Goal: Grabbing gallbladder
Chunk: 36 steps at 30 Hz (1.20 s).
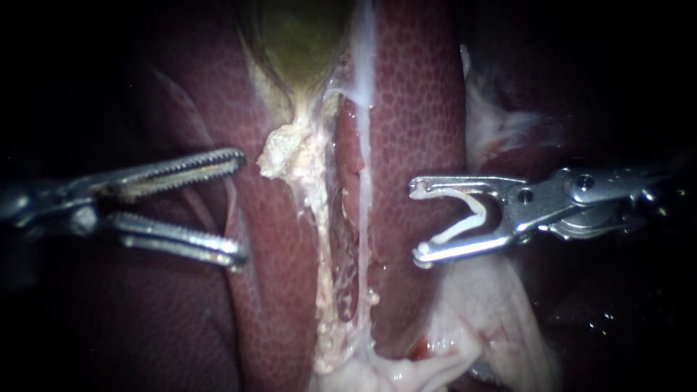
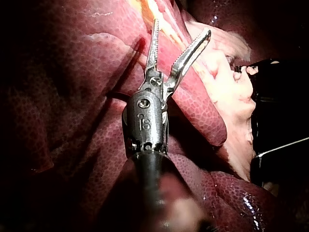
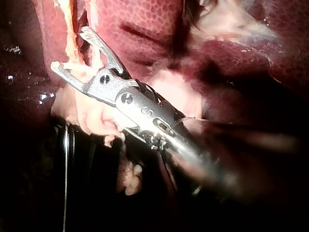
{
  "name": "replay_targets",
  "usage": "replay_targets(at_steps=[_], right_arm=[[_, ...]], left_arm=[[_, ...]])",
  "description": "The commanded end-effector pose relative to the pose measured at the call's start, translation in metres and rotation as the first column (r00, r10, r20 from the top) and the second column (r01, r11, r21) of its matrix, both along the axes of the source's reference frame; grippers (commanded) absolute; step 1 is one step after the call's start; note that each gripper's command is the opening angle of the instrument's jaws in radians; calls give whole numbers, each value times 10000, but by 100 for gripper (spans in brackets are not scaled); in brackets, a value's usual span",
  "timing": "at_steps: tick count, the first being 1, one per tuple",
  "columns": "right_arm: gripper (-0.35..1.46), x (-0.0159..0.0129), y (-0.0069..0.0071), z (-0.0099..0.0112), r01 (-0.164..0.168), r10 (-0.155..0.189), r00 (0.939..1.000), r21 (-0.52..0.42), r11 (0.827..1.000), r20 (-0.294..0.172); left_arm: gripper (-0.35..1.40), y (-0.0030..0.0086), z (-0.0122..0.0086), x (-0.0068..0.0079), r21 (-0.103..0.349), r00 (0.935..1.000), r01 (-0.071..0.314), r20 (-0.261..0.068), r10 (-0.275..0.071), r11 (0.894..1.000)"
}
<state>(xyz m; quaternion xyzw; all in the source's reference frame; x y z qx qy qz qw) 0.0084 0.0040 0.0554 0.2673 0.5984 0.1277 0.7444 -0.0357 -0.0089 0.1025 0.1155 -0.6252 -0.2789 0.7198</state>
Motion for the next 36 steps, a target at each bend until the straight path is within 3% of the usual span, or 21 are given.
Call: replay_targets(at_steps=[1,15,24,30,33,34,36], right_arm=[[59,0,0,0,-1,1,10000,0,10000,0],[59,1,0,0,-6,6,10000,0,10000,3],[59,2,0,0,-8,8,10000,0,10000,4],[59,2,0,0,-10,10,10000,-1,10000,5],[59,3,0,0,-12,12,10000,-1,10000,7],[59,3,0,0,-13,13,10000,-1,10000,7],[59,3,0,0,-13,13,10000,-1,10000,7]], left_arm=[[64,2,0,-1,30,10000,4,-19,-4,10000],[64,22,39,-42,-12,9996,219,-157,-219,9998],[54,24,52,-47,-42,9995,247,-183,-248,9997],[26,24,54,-47,-49,9995,252,-188,-253,9997],[2,25,56,-47,-73,9987,429,-280,-431,9991],[-15,25,58,-47,-71,9984,448,-330,-451,9990],[-27,25,60,-46,-56,9978,457,-479,-459,9989]])
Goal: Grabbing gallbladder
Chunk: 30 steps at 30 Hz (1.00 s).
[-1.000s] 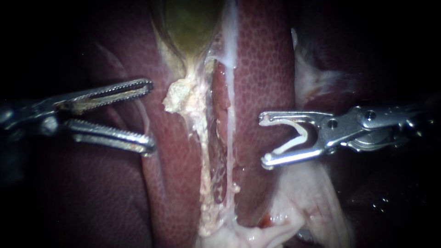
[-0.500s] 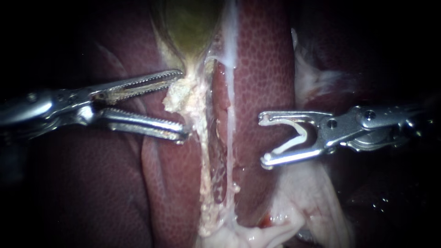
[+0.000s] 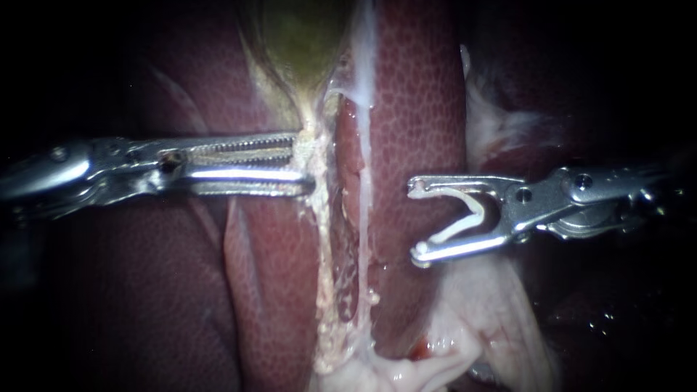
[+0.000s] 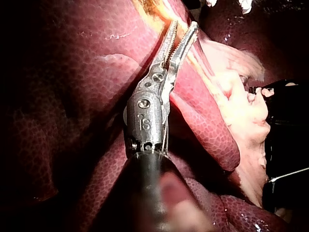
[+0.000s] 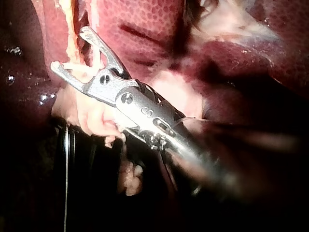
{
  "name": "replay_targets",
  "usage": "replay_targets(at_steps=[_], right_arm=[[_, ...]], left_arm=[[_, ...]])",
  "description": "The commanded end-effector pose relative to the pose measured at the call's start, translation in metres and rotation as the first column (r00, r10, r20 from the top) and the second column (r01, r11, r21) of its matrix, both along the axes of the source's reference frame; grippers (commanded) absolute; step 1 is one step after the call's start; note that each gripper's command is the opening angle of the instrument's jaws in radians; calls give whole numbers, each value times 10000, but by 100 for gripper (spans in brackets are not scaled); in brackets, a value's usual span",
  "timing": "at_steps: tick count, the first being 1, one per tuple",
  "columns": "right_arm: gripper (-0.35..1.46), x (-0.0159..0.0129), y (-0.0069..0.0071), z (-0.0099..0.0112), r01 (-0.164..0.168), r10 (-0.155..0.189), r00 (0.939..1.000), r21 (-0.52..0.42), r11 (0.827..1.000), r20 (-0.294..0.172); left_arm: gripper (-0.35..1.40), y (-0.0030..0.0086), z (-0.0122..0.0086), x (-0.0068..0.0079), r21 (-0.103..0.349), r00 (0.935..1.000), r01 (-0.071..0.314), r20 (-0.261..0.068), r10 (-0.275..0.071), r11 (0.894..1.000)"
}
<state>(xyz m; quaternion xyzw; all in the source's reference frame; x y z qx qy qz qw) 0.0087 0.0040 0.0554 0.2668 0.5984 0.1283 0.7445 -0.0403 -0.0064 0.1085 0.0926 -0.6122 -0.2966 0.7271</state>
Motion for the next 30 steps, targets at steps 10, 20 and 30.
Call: replay_targets(at_steps=[10,20,30], right_arm=[[59,0,0,0,3,-3,10000,0,10000,0],[59,-1,0,0,6,-6,10000,0,10000,-2],[59,-1,0,0,9,-9,10000,0,10000,-3]], left_arm=[[-35,-3,3,8,98,9988,-4,-496,9,10000],[-35,3,-7,22,118,9988,-31,-485,36,9999],[-35,24,-29,50,306,9985,120,-545,-103,9995]])
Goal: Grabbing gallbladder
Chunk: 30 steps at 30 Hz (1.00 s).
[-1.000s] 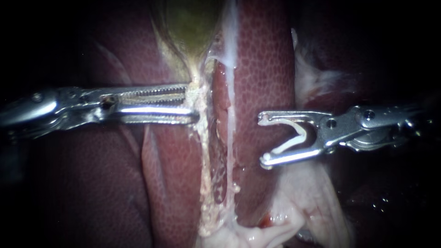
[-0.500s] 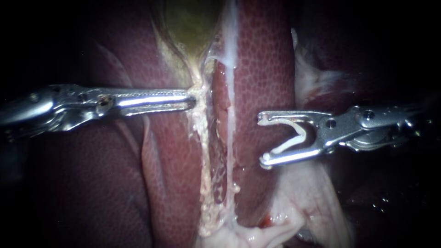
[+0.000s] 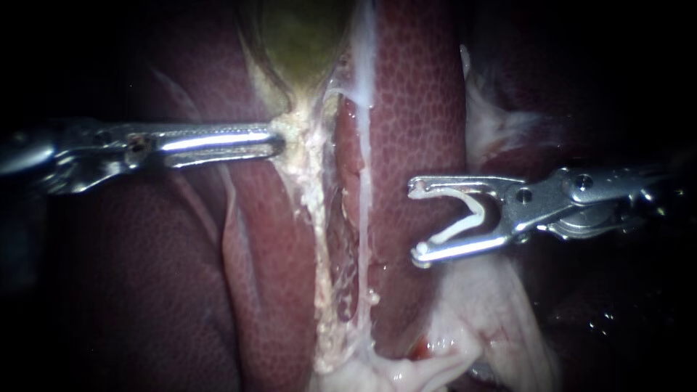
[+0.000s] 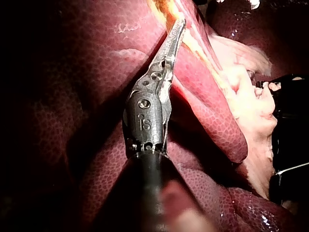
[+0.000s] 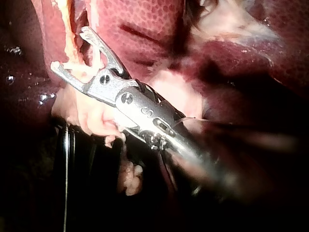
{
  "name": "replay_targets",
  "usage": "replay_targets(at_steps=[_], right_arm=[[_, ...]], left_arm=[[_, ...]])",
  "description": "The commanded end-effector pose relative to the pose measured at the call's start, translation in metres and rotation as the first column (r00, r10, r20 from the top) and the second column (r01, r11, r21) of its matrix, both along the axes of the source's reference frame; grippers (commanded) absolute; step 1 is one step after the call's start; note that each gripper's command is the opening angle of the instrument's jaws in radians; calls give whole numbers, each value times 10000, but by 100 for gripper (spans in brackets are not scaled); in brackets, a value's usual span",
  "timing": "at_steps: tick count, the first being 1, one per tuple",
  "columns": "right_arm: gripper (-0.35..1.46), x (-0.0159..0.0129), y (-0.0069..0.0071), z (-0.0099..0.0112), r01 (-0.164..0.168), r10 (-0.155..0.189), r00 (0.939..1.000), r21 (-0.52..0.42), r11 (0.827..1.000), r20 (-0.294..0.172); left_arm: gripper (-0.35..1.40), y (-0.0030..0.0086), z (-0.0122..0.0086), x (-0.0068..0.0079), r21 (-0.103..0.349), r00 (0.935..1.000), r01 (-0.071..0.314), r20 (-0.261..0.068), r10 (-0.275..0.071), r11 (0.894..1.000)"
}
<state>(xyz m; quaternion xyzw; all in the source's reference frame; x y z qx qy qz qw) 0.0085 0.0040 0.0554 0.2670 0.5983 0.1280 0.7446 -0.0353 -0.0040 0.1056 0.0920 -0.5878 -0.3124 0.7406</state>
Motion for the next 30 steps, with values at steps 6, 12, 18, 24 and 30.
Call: replay_targets(at_steps=[6,12,18,24,30], right_arm=[[59,0,0,0,0,0,10000,1,10000,-2],[59,0,0,0,-2,2,10000,1,10000,-1],[59,0,0,0,-2,2,10000,1,10000,-1],[59,0,0,0,-2,2,10000,1,10000,-1],[59,1,0,0,-7,7,10000,1,10000,2]], left_arm=[[-35,10,-14,19,102,9999,171,-24,-171,9998],[-35,11,-18,29,122,9995,302,-85,-301,9995],[-35,12,-20,35,125,9994,349,-86,-348,9993],[-35,16,-24,39,146,9992,408,-52,-407,9991],[-35,15,-24,39,147,9991,425,-65,-424,9990]])
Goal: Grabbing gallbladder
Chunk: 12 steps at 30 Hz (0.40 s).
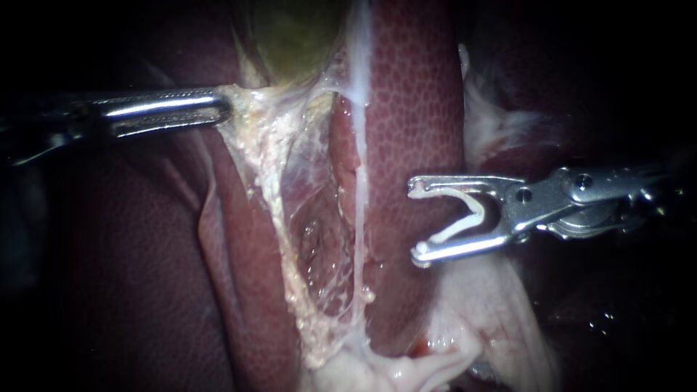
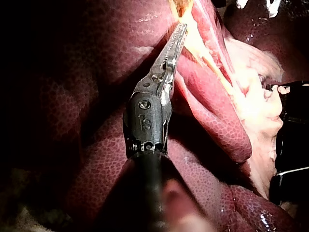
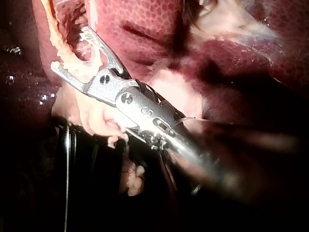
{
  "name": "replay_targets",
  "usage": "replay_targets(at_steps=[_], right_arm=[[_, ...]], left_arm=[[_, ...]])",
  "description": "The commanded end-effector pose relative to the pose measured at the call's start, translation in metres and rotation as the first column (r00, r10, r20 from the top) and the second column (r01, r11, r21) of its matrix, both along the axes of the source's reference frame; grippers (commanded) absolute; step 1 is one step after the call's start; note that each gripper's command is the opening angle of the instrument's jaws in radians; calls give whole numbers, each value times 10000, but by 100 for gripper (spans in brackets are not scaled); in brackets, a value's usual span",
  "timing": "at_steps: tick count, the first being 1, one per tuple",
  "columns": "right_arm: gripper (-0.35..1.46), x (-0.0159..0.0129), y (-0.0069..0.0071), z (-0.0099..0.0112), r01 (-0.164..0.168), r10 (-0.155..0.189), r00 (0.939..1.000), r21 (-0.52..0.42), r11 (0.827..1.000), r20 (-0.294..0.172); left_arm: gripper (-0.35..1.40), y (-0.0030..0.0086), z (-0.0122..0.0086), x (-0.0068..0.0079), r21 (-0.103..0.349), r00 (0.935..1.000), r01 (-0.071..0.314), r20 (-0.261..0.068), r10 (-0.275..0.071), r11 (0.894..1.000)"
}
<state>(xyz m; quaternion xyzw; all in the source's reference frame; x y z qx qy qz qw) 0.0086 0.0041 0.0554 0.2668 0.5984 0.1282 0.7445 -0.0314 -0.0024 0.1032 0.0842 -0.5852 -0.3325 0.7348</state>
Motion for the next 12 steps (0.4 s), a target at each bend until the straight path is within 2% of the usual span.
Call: replay_targets(at_steps=[1,12], right_arm=[[59,0,0,0,0,0,10000,2,10000,3],[59,0,0,0,-12,12,10000,58,10000,16]], left_arm=[[-35,0,0,0,1,10000,5,-5,-5,10000],[-35,-1,-2,-1,1,10000,22,-18,-22,10000]])
